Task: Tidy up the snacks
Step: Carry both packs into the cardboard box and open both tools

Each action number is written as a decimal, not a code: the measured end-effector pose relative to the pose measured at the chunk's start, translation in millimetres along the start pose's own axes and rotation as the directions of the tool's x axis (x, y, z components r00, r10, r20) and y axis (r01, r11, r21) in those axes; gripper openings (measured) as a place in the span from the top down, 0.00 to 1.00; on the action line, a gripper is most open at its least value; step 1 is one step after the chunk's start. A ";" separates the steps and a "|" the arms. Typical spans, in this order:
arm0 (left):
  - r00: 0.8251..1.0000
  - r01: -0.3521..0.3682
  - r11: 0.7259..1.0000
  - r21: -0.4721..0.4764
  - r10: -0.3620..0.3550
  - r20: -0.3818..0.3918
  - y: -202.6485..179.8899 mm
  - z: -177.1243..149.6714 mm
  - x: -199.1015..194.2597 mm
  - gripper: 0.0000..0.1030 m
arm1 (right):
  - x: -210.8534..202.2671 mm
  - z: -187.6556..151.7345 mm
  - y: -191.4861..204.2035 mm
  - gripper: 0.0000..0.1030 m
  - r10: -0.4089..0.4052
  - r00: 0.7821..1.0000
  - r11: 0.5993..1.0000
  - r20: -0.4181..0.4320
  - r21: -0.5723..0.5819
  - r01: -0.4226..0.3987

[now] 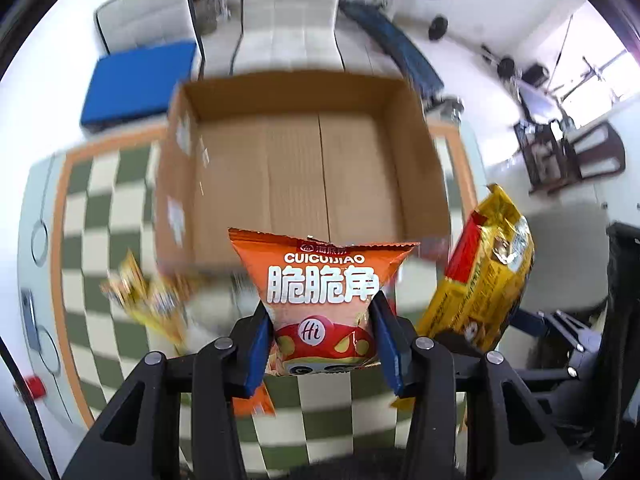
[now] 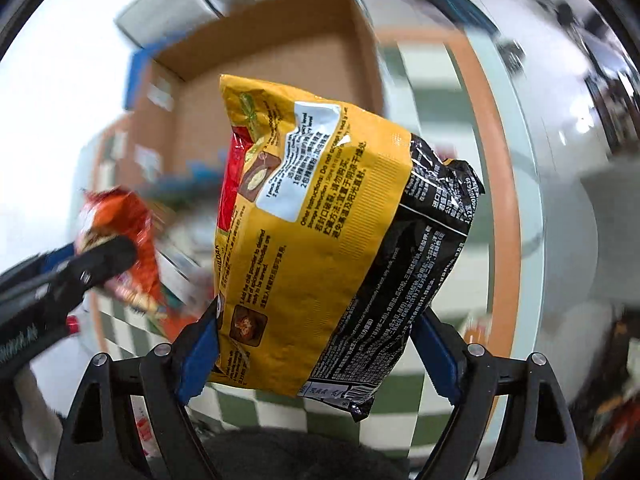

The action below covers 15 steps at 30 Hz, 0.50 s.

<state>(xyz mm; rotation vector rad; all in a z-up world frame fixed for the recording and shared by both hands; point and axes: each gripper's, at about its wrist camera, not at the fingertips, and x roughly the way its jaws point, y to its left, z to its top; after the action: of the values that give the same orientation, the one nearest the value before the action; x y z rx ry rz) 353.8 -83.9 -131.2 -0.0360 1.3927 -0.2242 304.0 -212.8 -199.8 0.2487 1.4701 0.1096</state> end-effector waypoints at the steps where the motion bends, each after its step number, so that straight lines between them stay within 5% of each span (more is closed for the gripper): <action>1: 1.000 -0.009 1.000 -0.003 0.009 0.018 4.9 17.7 -3.2 0.58 | -12.1 15.3 7.1 0.13 0.023 0.999 1.000 0.022 -0.007 -0.023; 7: 0.999 -0.031 0.999 -0.026 0.030 -0.030 41.2 104.1 40.3 0.58 | -11.1 94.2 39.3 0.13 0.007 0.999 0.995 0.049 -0.096 -0.002; 15: 0.979 -0.004 0.998 -0.056 -0.007 -0.204 52.3 156.4 112.3 0.58 | 65.9 190.4 44.3 0.13 -0.060 0.993 0.991 -0.097 -0.126 0.047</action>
<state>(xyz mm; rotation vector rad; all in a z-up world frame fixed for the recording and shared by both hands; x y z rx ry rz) 531.8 -69.4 -220.2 -0.0623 1.6040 -0.1940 503.0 -174.0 -238.0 0.1043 1.5629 0.1712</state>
